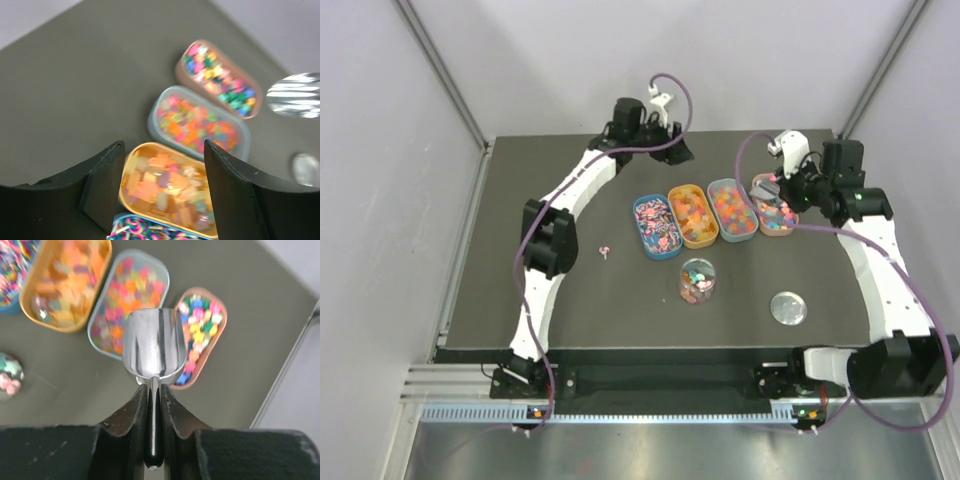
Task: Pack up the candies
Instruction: Scoop the fake candies from the storage box.
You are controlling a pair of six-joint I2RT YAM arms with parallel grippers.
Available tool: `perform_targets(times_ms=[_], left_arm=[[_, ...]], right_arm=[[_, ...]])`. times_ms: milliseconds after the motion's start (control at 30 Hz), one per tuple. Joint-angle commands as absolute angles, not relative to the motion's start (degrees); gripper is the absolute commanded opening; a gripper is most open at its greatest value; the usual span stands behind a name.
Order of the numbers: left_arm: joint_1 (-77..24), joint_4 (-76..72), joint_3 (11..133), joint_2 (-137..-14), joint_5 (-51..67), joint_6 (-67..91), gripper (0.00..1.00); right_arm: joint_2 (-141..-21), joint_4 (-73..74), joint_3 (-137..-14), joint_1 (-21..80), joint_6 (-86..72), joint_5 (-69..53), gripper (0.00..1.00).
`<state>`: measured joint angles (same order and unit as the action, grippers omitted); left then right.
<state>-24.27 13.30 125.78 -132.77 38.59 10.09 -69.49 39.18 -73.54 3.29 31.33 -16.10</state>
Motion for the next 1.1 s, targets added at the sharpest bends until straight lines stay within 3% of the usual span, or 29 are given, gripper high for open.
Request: perform_targets(times_ms=[0, 167, 333, 567, 767, 1067], left_arm=[[-26.9, 16.2, 129.2, -135.2, 29.0, 1.8, 0.69], [-27.2, 13.4, 128.6, -135.4, 28.3, 4.7, 0.68], [-27.7, 8.0, 129.9, -137.2, 30.6, 3.4, 0.72], [-30.1, -16.1, 134.0, -149.1, 34.2, 13.3, 0.7], [-33.8, -14.2, 145.9, -158.0, 26.6, 11.4, 0.69], [-35.8, -17.4, 146.3, -158.9, 22.6, 9.4, 0.69]], right_arm=[[-73.3, 46.3, -79.3, 1.1, 30.0, -11.4, 0.0], [-79.5, 52.3, -84.8, -2.3, 22.6, -10.7, 0.0], [-80.2, 53.9, -81.0, -5.4, 16.7, -12.7, 0.0], [-80.9, 53.7, -78.0, -6.4, 15.5, -12.9, 0.0], [-83.8, 53.3, -80.2, -6.6, 15.3, -12.5, 0.0], [-84.1, 52.2, -84.3, -6.7, 15.5, -12.2, 0.0]])
